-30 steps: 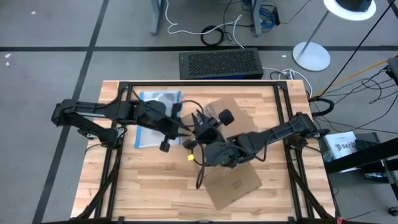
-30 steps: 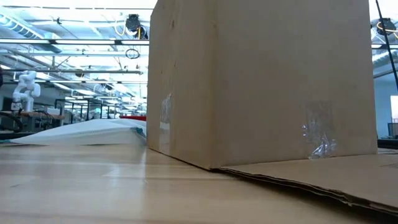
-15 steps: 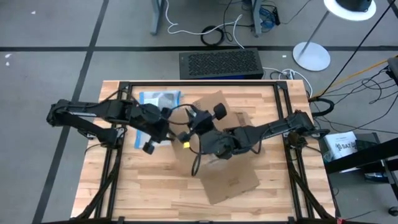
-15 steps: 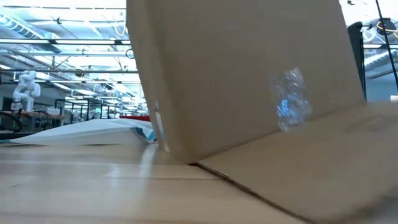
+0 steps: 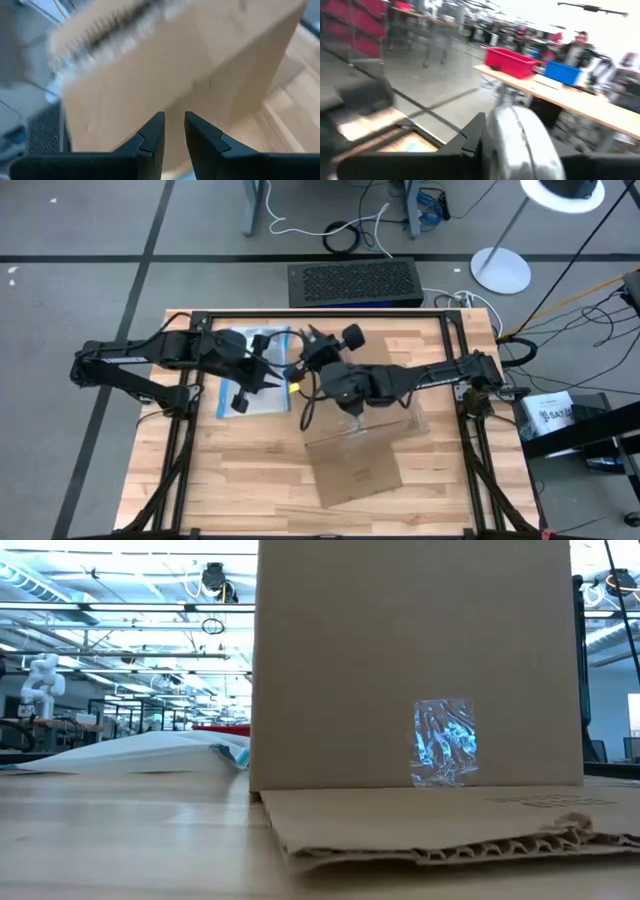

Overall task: Unpack boxes
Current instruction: Break down box until it is fully flat

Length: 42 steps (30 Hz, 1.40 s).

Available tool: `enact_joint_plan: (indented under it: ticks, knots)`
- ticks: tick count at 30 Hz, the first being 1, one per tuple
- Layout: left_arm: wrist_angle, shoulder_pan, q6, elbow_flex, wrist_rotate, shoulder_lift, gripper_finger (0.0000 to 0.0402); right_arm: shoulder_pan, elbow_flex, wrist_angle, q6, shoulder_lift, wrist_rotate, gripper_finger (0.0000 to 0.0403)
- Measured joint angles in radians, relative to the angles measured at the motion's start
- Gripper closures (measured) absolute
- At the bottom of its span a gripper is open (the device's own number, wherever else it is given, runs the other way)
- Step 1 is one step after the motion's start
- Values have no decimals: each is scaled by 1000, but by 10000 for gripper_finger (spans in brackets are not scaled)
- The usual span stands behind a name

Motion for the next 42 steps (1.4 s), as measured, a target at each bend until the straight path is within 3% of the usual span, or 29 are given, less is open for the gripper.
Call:
enact_joint_plan:
  ticks: [8, 18, 25, 33, 42]
  knots:
    - [160, 0, 13, 3, 54, 43, 321, 37, 0, -206, 244, 0, 175, 336]
    - [250, 52, 54, 3, 103, 207, 321, 67, 0, -496, 541, 11, 215, 336]
    - [256, 59, 76, 6, 119, 231, 321, 58, 0, -613, 653, 38, 221, 336]
    - [250, 81, 73, 6, 135, 232, 321, 51, 0, -645, 671, 53, 274, 336]
    - [241, 84, 71, 6, 141, 232, 321, 46, 0, -635, 644, 49, 240, 336]
